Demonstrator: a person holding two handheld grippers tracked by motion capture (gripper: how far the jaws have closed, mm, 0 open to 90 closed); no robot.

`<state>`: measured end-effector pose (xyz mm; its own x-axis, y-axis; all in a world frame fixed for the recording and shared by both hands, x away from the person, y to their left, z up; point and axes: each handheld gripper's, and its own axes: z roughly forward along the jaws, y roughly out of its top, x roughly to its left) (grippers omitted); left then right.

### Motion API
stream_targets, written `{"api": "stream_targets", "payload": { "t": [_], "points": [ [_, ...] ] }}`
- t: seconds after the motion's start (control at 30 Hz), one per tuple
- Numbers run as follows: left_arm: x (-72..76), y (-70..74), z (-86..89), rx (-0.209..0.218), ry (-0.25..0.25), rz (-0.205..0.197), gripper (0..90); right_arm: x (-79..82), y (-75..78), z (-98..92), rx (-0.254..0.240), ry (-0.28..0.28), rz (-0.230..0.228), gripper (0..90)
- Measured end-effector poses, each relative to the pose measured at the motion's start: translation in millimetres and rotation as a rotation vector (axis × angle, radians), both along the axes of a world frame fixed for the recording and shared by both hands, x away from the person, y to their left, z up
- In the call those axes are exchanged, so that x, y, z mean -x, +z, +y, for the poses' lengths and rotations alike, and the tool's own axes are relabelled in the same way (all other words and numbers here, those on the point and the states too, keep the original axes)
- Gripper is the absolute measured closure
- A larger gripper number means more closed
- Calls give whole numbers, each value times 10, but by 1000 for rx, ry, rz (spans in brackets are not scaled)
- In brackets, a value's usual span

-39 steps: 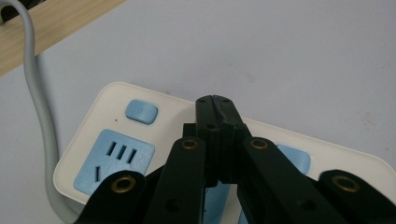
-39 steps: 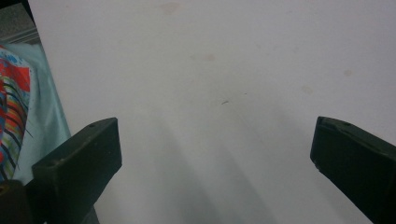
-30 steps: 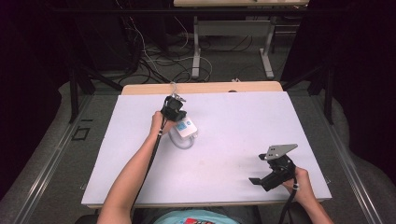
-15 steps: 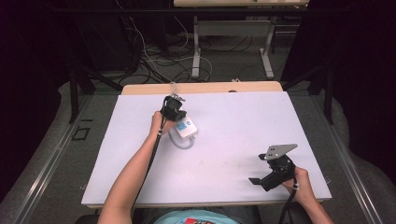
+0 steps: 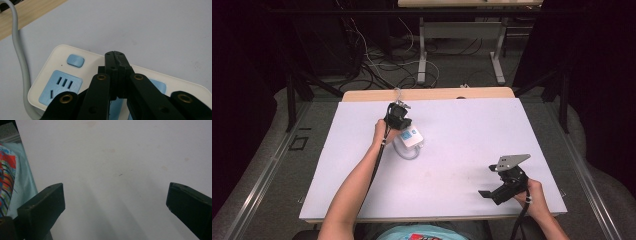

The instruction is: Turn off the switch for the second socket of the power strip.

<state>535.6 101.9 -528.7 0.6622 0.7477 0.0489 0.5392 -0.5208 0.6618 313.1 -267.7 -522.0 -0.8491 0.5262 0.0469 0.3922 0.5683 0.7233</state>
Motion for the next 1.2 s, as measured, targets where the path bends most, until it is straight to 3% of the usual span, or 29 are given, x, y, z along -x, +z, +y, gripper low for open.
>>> {"api": "stream_targets", "payload": {
  "t": [0.67, 0.83, 1.1, 1.2],
  "points": [
    [16, 6, -36, -20, 1, -11, 900, -2, 2, -6, 1, 6, 1, 17],
    [23, 19, -58, -56, -8, -19, 900, 0, 1, 1, -1, 0, 1, 17],
    [36, 32, -71, -35, 0, -42, 900, -4, 7, -3, 9, 8, 9, 18],
    [41, 37, -92, -54, -2, -41, 900, -4, 6, -2, 8, 8, 10, 18]
  ]
}}
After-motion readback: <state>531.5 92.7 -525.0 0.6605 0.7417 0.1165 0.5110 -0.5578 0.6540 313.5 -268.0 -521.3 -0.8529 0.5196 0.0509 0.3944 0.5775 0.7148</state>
